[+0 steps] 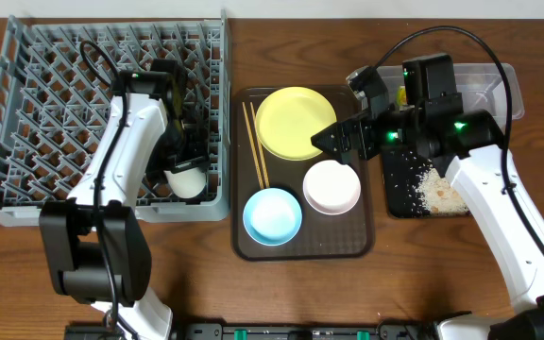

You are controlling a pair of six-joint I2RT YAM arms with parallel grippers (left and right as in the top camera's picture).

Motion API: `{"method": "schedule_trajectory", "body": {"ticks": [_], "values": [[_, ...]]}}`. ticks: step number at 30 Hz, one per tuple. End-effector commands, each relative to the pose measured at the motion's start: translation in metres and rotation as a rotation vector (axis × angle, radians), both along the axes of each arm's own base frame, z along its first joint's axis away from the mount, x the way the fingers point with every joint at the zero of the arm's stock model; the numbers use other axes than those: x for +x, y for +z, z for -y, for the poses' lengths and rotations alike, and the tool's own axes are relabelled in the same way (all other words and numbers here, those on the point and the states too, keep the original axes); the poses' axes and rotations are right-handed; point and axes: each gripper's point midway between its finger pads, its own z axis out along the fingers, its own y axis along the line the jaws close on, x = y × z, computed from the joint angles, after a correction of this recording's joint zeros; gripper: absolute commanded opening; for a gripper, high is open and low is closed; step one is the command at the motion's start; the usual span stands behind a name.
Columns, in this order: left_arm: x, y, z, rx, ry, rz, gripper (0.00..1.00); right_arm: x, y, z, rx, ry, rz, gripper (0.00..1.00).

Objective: Sort waste into correct bins and load items into the dishwasher
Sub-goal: 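Carry the cream cup with the left gripper into the dish rack, then release the cup in the rack and lift the left gripper away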

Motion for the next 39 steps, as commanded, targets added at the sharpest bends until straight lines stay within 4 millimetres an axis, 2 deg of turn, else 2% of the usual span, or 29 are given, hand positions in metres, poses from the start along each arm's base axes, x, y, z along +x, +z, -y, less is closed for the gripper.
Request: {"method": "schedule_trajectory", "body": {"ticks": [1, 12, 18, 25, 33, 39], "values": [[-0.002, -0.011, -0.002, 0.018, 0.010, -0.015, 0.30, -0.003, 0.005, -0.003, -0.002, 0.016, 0.020, 0.99], [-0.005, -0.019, -0.001, 0.013, 0.016, -0.024, 0.71, -0.001, 0.003, 0.000, -0.018, 0.002, 0.024, 0.99], [-0.001, -0.013, -0.001, 0.011, 0.016, 0.000, 0.77, -0.001, 0.003, 0.000, -0.018, 0.002, 0.024, 0.99], [0.012, 0.017, 0.001, 0.001, 0.016, 0.099, 0.84, -0.001, 0.003, 0.000, -0.018, 0.002, 0.024, 0.99], [0.011, 0.064, 0.003, -0.029, 0.017, 0.244, 0.82, -0.001, 0.003, 0.000, -0.019, 0.002, 0.025, 0.99], [0.004, 0.105, 0.026, -0.174, -0.029, 0.379, 0.82, 0.003, 0.008, 0.001, -0.011, -0.004, 0.049, 0.99]]}}
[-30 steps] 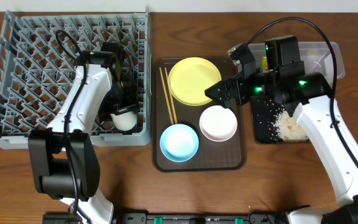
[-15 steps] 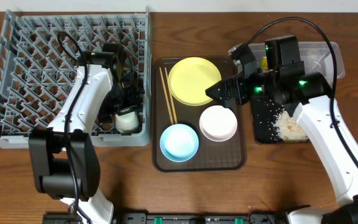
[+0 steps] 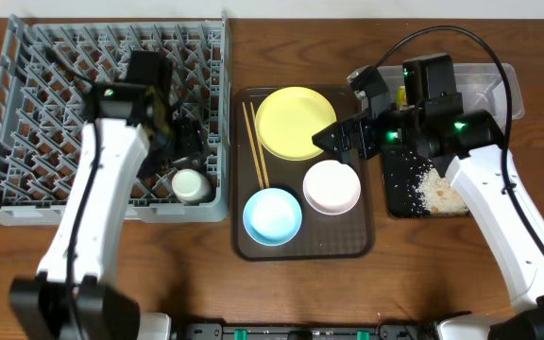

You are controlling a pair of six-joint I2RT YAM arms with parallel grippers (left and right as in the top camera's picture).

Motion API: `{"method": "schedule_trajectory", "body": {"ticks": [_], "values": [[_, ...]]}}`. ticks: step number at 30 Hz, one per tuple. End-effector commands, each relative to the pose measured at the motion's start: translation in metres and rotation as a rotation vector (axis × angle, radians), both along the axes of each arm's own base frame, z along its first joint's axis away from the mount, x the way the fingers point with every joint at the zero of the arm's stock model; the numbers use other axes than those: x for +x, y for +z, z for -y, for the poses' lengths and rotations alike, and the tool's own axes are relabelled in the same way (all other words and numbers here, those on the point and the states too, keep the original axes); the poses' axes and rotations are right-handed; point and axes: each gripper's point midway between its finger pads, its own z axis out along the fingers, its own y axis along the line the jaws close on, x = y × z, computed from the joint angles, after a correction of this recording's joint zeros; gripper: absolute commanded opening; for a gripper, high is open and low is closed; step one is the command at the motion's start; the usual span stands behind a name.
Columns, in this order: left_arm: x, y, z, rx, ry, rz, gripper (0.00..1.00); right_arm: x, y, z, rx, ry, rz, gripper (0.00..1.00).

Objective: Sort waste into correct bins and load items into the dishwasher
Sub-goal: 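Release the cup in the rack and lift the left gripper away, then reach the left gripper to the pink bowl and grasp its rim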

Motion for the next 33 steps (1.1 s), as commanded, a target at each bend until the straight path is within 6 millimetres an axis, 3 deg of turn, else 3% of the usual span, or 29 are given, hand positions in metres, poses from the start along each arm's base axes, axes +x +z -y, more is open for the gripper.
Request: {"method": "schedule_trajectory", "body": {"ticks": [1, 6, 11, 17, 22, 28, 33], "values": [[-0.001, 0.033, 0.017, -0.100, -0.049, 0.103, 0.82, 0.000, 0.012, 0.000, 0.009, 0.003, 0.042, 0.99], [-0.013, 0.055, 0.032, -0.121, -0.100, 0.175, 0.81, 0.005, 0.026, 0.009, 0.022, -0.056, 0.038, 0.99], [-0.015, 0.063, 0.038, -0.124, -0.085, 0.204, 0.82, -0.001, -0.003, 0.030, -0.148, -0.193, -0.061, 0.99], [-0.009, 0.055, 0.038, -0.123, -0.045, 0.176, 0.81, -0.017, -0.035, 0.060, -0.400, -0.403, -0.167, 0.99], [-0.006, 0.048, 0.046, -0.124, -0.060, 0.159, 0.79, -0.028, -0.048, 0.070, -0.482, -0.461, -0.208, 0.89], [0.001, 0.038, 0.068, -0.134, -0.097, 0.143, 0.79, -0.033, -0.061, 0.072, -0.493, -0.479, -0.252, 0.86], [0.005, 0.019, 0.097, -0.139, -0.142, 0.099, 0.78, -0.025, -0.058, 0.075, -0.454, -0.539, -0.254, 0.88]]}}
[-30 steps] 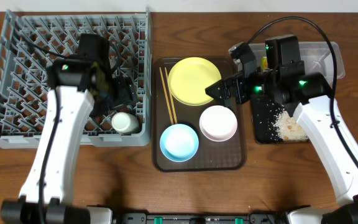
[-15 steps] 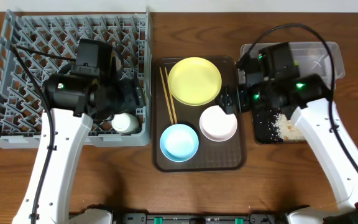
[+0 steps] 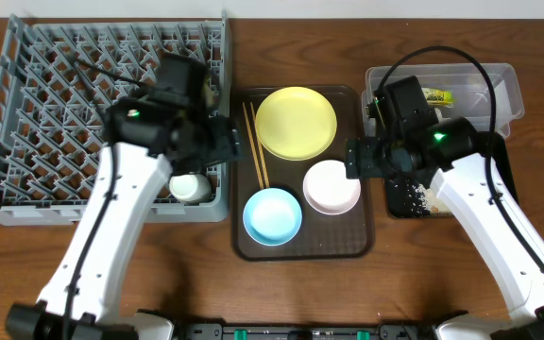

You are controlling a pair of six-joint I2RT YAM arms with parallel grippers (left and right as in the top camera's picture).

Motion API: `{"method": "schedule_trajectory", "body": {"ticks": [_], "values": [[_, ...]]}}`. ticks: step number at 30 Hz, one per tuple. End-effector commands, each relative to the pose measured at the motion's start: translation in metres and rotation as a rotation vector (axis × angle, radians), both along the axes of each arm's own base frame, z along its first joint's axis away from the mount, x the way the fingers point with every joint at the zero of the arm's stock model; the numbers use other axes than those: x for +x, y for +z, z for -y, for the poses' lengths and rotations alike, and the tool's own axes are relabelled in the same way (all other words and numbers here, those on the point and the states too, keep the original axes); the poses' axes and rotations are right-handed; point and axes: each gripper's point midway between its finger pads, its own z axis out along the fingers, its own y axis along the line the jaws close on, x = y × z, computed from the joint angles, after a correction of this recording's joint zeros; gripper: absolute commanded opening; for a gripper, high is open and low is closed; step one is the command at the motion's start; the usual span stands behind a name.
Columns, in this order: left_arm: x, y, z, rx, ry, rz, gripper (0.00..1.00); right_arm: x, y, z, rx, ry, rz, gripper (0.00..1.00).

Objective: Sort waste into correct bins and load items into the dishwasher
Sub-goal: 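Reach the left gripper to the pink bowl and grasp its rim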

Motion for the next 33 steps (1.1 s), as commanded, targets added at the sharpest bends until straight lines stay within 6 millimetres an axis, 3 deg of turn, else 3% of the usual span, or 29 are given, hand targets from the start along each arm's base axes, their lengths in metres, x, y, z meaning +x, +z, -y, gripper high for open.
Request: {"method": "schedule_trajectory", "body": {"ticks": [1, 4, 8, 12, 16, 22, 28, 33], "values": [[0.006, -0.008, 0.021, -0.003, -0.014, -0.019, 0.78, 0.006, 0.003, 0.007, 0.013, -0.072, 0.018, 0.89], [0.009, -0.022, 0.044, 0.001, -0.062, -0.034, 0.76, 0.013, 0.017, 0.013, 0.040, -0.100, 0.066, 0.89], [0.011, -0.045, 0.076, 0.003, -0.112, -0.059, 0.75, 0.018, 0.055, 0.028, 0.078, -0.134, 0.176, 0.91], [0.012, -0.069, 0.104, 0.012, -0.170, -0.075, 0.75, 0.016, 0.091, 0.065, 0.071, -0.235, 0.295, 0.94], [0.015, -0.094, 0.129, 0.016, -0.221, -0.077, 0.75, 0.005, 0.113, 0.108, 0.034, -0.357, 0.369, 0.95], [0.015, -0.127, 0.135, 0.083, -0.251, -0.106, 0.74, -0.009, 0.115, 0.141, 0.001, -0.461, 0.357, 0.98], [0.010, -0.146, 0.144, 0.113, -0.352, -0.115, 0.69, -0.012, 0.108, 0.145, -0.009, -0.473, 0.328, 0.99], [0.010, -0.147, 0.146, 0.112, -0.357, -0.112, 0.61, -0.010, 0.105, 0.145, -0.011, -0.473, 0.319, 0.99]]}}
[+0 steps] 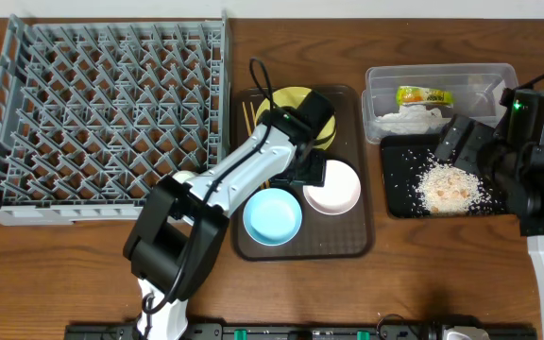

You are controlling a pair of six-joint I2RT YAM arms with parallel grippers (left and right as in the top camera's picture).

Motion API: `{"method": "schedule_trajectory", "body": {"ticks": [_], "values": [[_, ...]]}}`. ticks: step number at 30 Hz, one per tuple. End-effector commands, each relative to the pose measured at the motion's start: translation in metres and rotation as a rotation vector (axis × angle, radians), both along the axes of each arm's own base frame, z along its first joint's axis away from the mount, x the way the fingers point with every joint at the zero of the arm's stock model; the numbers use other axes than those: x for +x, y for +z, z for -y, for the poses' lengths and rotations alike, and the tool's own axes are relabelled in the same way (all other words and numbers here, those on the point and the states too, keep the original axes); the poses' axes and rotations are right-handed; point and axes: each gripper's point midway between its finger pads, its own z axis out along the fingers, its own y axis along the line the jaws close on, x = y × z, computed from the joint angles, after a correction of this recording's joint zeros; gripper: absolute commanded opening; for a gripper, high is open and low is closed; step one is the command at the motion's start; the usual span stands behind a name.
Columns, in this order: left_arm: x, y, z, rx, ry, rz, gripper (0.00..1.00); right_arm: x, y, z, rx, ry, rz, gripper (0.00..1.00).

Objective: Sort waste into correct bins and load items into the dishwasher
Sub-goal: 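Reach the left gripper to the pink bowl and grasp its rim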

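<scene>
In the overhead view my left gripper (308, 172) is low over the brown tray (366, 241), between the yellow plate (286, 99) and the white bowl (336, 189), close to that bowl's left rim. Its jaws are dark against the tray, and their state does not show. A blue bowl (272, 214) sits at the tray's front, and chopsticks (248, 118) lie along its left side, partly under the arm. My right gripper (453, 142) is drawn back over the black tray of rice (447, 184); its fingers cannot be made out.
The grey dish rack (102, 104) fills the left side; my left arm crosses its front right corner. A clear bin (442, 94) with wrappers and paper stands at the back right, behind the black tray. Bare wood runs along the front.
My left gripper has moved from the rack's right edge onto the brown tray, beside the white bowl. My right arm has pulled back from the tray's right side to over the rice tray.
At first my left gripper was in the rack by a white cup, while my right gripper hovered at the yellow plate's edge. The left one then stood off the cup and came to the rack's right edge as the right withdrew. Now the left is over the tray.
</scene>
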Motion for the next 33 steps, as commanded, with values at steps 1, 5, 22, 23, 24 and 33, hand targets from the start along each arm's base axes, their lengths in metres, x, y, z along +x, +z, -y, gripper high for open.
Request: {"method": "schedule_trajectory", "body": {"ticks": [1, 5, 22, 23, 24, 33], "values": [[0.007, 0.006, 0.004, 0.000, -0.023, 0.034, 0.60, 0.002, 0.001, 0.005, -0.005, -0.024, -0.003, 0.99], [0.009, 0.005, 0.009, -0.017, -0.027, 0.042, 0.58, 0.003, -0.001, 0.005, -0.005, -0.023, -0.009, 0.99], [0.013, -0.012, 0.015, -0.004, 0.020, 0.040, 0.40, 0.002, -0.005, 0.009, -0.022, -0.038, -0.025, 0.99], [0.013, -0.013, 0.016, -0.005, 0.019, 0.040, 0.40, 0.002, -0.005, 0.009, -0.022, -0.038, -0.025, 0.99], [0.014, -0.015, 0.016, -0.004, 0.020, 0.038, 0.40, 0.002, -0.005, 0.009, -0.022, -0.038, -0.026, 0.99], [0.014, -0.016, 0.018, -0.008, 0.024, 0.041, 0.34, 0.002, -0.005, 0.009, -0.022, -0.038, -0.026, 0.99]]}}
